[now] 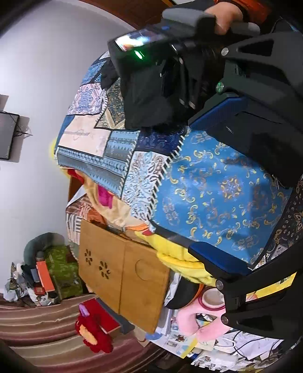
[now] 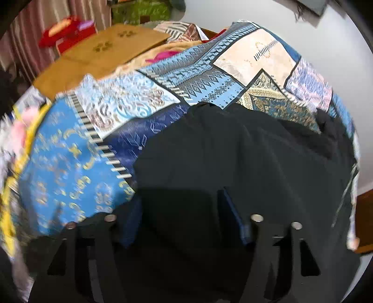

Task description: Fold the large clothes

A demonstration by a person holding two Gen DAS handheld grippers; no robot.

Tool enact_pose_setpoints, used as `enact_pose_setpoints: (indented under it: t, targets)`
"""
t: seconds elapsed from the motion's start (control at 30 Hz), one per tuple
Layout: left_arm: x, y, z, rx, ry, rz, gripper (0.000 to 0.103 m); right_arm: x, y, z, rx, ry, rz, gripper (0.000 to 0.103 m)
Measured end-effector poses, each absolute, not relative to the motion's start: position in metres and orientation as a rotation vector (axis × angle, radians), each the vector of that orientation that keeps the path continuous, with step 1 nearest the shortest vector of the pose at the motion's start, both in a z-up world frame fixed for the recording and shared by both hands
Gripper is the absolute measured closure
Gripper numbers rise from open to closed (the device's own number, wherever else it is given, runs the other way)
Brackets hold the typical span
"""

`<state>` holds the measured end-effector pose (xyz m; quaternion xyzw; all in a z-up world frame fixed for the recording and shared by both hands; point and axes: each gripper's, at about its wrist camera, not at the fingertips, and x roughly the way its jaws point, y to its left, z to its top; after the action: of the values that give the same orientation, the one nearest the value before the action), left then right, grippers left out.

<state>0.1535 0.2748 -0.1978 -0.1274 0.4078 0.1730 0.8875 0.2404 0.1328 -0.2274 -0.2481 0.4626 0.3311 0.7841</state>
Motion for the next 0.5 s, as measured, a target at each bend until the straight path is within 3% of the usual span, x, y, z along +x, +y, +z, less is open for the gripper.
enact_pose_setpoints:
  t: [0.03, 0.07, 0.23, 0.5]
  targets:
    - [0.155, 0.274, -0.2, -0.267, 0.856, 0.357, 0.006, 0.241, 0.131, -0.225, -0.499, 1.008, 0.734, 0.07]
    - [0.156, 0.273, -0.202, -0.27, 0.865, 0.354, 0.006, 0.241, 0.126, -0.222, -0.462, 1.02, 0.748, 0.076]
    - [0.167, 0.257, -0.212, -0.272, 0.904, 0.316, 0.006, 0.234, 0.099, -0.189, -0.353, 0.963, 0.745, 0.092]
    - [0.194, 0.213, -0.226, -0.19, 0.957, 0.24, 0.006, 0.249, 0.015, -0.114, -0.189, 0.836, 0.682, 0.094]
